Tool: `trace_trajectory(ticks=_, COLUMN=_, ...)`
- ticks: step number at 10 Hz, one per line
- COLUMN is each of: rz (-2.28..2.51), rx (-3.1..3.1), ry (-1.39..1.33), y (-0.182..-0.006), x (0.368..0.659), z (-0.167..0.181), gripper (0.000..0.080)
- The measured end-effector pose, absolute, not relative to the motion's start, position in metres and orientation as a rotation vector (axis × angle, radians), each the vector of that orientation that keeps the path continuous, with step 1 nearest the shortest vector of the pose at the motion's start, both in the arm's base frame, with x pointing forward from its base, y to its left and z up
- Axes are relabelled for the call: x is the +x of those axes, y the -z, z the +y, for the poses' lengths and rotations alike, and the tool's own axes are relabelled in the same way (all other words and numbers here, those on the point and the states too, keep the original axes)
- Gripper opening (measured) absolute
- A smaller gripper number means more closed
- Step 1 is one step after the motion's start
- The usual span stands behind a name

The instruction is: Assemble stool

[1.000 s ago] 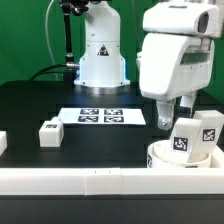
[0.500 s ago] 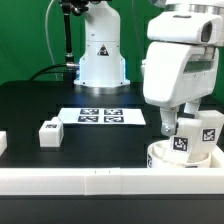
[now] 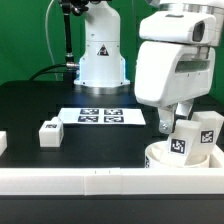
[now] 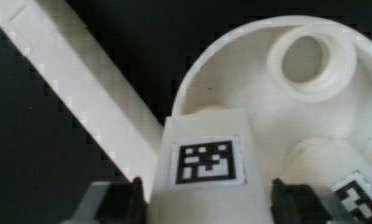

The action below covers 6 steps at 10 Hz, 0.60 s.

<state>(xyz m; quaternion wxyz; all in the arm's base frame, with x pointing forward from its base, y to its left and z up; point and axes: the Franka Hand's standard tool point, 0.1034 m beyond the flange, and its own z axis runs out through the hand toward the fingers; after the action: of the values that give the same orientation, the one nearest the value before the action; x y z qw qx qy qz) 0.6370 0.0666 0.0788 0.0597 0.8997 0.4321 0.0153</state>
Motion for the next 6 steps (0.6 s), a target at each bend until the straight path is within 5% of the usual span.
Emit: trace_trajectory(ticks=6, rz=0.705, rx=2.948, ry=-0.086, y=-0.0788, x=0.6371, z=0.0679, gripper=0.0341)
